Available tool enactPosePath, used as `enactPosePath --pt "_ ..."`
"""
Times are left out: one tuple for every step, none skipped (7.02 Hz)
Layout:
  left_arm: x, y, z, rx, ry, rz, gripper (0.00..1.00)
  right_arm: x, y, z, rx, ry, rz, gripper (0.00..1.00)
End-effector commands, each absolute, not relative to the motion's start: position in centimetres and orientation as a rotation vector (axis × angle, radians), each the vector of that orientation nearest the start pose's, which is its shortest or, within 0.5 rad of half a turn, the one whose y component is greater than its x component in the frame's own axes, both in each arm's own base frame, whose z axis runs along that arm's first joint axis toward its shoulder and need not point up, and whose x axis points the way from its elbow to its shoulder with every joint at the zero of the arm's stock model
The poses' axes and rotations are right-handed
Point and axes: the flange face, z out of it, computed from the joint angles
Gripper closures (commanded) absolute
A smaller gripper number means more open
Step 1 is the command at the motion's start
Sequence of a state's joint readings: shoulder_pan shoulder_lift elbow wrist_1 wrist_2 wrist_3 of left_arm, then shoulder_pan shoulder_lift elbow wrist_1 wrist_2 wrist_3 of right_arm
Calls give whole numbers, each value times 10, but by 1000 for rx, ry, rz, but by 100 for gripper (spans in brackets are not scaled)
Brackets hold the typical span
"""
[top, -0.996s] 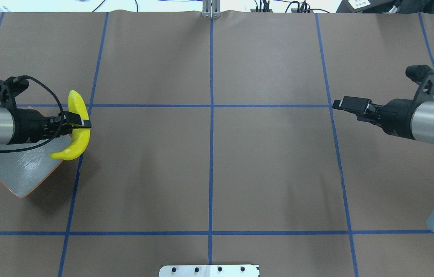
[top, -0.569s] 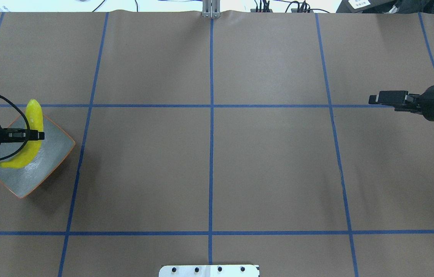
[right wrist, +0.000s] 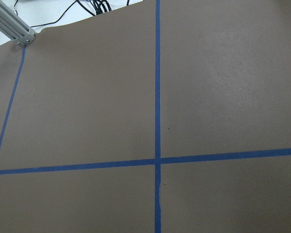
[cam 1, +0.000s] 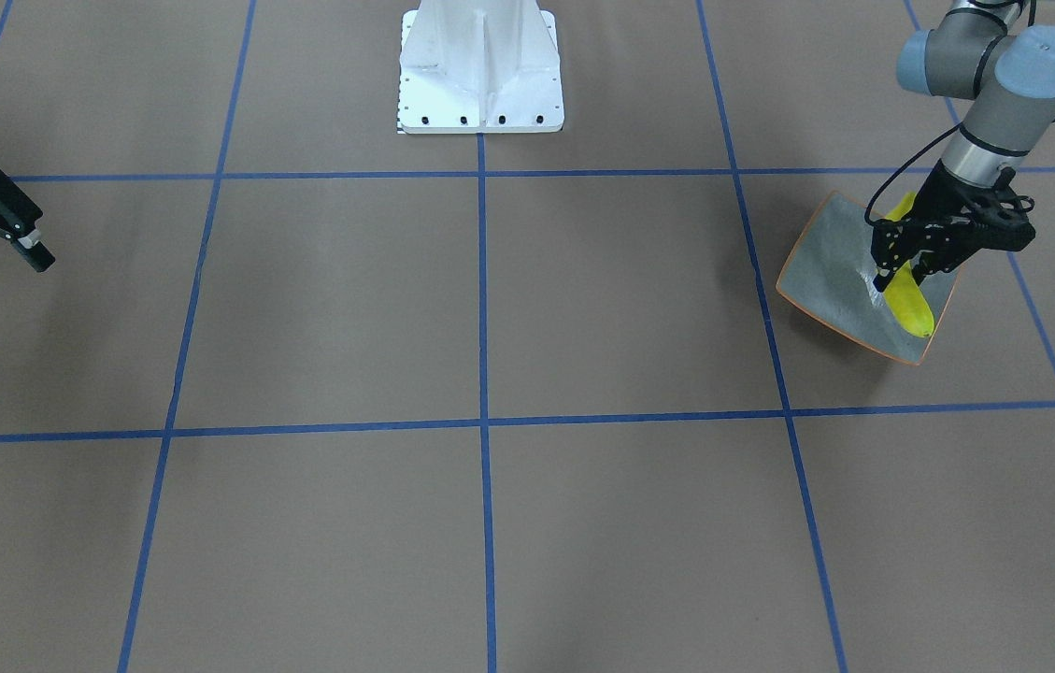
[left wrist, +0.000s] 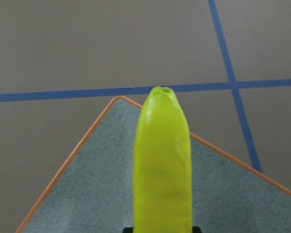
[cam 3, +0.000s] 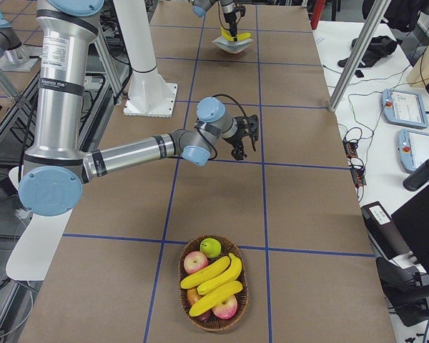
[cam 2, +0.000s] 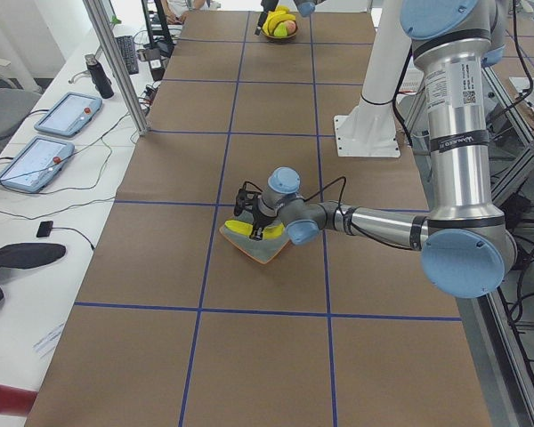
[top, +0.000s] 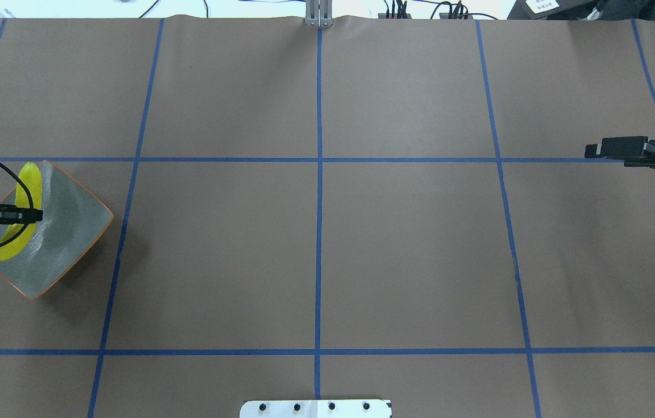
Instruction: Transfer all bananas from basket to plate
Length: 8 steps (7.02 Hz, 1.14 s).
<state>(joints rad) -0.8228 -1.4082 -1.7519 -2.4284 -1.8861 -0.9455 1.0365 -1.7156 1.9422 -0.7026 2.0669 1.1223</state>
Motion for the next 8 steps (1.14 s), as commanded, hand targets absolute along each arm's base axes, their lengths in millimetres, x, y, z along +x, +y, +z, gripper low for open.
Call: enactPosePath --pt "248 -416 555 352 856 -51 100 -148 -426 444 397 -1096 255 0" --pt "250 -417 553 351 862 -54 100 -142 -426 443 387 -1106 258 0" --pt "250 -417 551 352 864 -54 100 -139 -427 442 384 -1111 266 0" --pt "251 -418 555 347 860 -57 100 -139 -427 442 383 -1111 267 0" --pt "251 -417 558 344 855 -56 100 -140 -427 444 380 -1109 267 0" --pt "257 -418 557 342 859 -50 100 -140 -427 444 381 -1109 269 0" --pt "262 -418 552 343 868 -47 89 -140 -428 445 380 -1108 269 0" --pt "263 -418 555 341 864 -45 31 -140 -428 446 379 -1107 270 0"
